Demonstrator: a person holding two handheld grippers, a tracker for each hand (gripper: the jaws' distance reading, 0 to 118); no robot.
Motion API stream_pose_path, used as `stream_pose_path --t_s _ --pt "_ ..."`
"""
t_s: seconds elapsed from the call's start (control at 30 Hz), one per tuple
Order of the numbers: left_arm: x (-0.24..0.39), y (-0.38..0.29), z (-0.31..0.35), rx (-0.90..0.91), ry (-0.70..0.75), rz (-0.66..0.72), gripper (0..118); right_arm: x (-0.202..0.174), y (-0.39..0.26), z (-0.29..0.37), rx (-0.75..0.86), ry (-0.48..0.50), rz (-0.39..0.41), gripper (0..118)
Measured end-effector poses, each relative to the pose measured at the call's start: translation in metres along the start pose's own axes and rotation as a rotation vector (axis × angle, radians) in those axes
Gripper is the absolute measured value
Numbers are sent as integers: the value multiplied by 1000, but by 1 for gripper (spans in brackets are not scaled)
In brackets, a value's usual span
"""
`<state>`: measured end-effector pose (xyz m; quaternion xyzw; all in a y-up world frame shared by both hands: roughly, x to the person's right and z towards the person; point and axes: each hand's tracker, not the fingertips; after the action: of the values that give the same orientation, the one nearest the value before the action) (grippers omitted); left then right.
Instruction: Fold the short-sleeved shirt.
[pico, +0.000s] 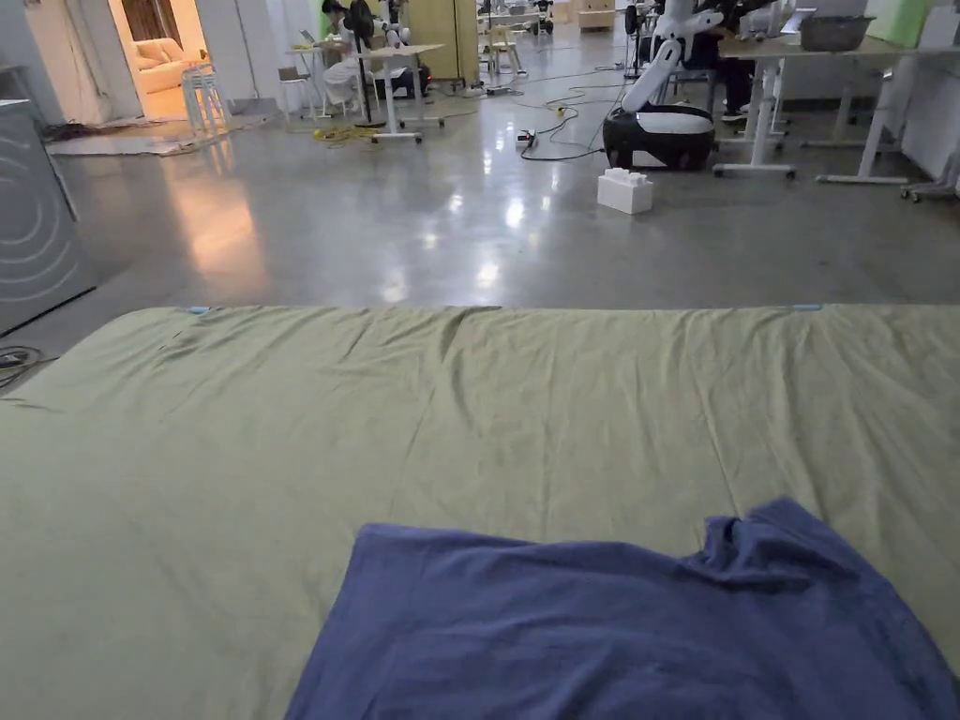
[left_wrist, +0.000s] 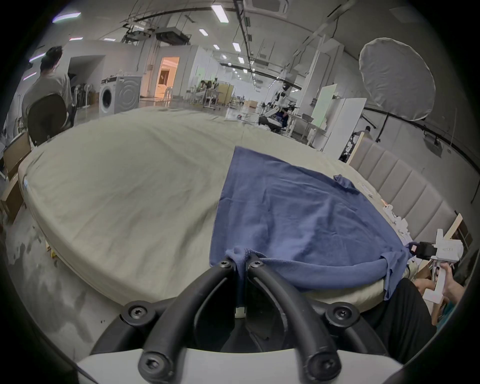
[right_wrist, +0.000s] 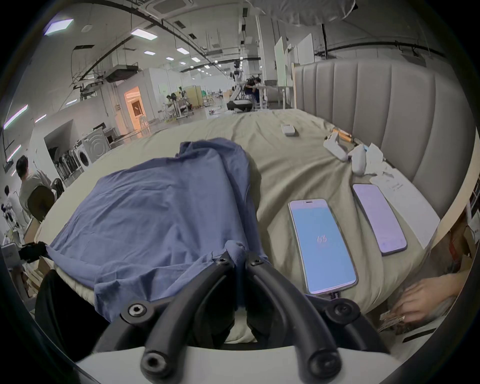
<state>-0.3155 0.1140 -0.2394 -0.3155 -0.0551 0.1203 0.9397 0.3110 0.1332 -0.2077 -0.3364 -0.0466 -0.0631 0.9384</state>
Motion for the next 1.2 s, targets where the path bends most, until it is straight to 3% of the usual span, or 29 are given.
stream_pose_path --t_s 0.07,0.1,0.13,0.17,0.2,0.23,0.3,0.4,0.63,0.77,0.83,0.87,0.9,0.93,1.0,1.13,1.2 --pt "-2 0 -3 -14 24 -20 10 4 0 -5 -25 27 -33 6" --pt "-2 2 -3 -27 34 -34 17 6 1 -5 -44 19 -41 7" --pt "-3 4 -3 -43 73 -50 35 7 1 -5 -45 16 -56 13" --pt "-4 6 -3 -53 86 -47 59 9 0 -5 -47 19 -69 31" --pt "-6 9 -1 -53 94 -45 87 9 0 -4 -56 14 -83 63" --pt "-6 14 7 -31 88 -34 100 7 3 4 -56 8 -87 80" --pt "-2 29 24 26 87 -23 102 1 3 19 -25 16 -83 84" --pt "27 49 54 160 138 -156 102 -21 10 47 68 37 -29 84" --pt "114 83 105 383 117 -264 102 -77 49 107 410 40 98 84" --pt "150 96 126 500 92 -317 98 -101 71 130 520 45 161 84" --pt "164 96 135 564 154 -351 83 -106 78 138 552 55 185 72" --pt "168 96 139 572 150 -376 74 -105 78 141 543 71 167 53" --pt "171 96 143 583 136 -401 58 -109 78 144 555 82 169 27" --pt "172 95 145 592 130 -407 42 -111 77 145 556 75 169 14" --pt "174 95 149 588 101 -412 2 -113 76 146 552 60 181 7" --pt "173 94 153 537 -3 -398 1 -118 72 146 540 51 224 0" --pt "174 94 152 544 17 -387 0 -118 70 146 491 47 193 0"
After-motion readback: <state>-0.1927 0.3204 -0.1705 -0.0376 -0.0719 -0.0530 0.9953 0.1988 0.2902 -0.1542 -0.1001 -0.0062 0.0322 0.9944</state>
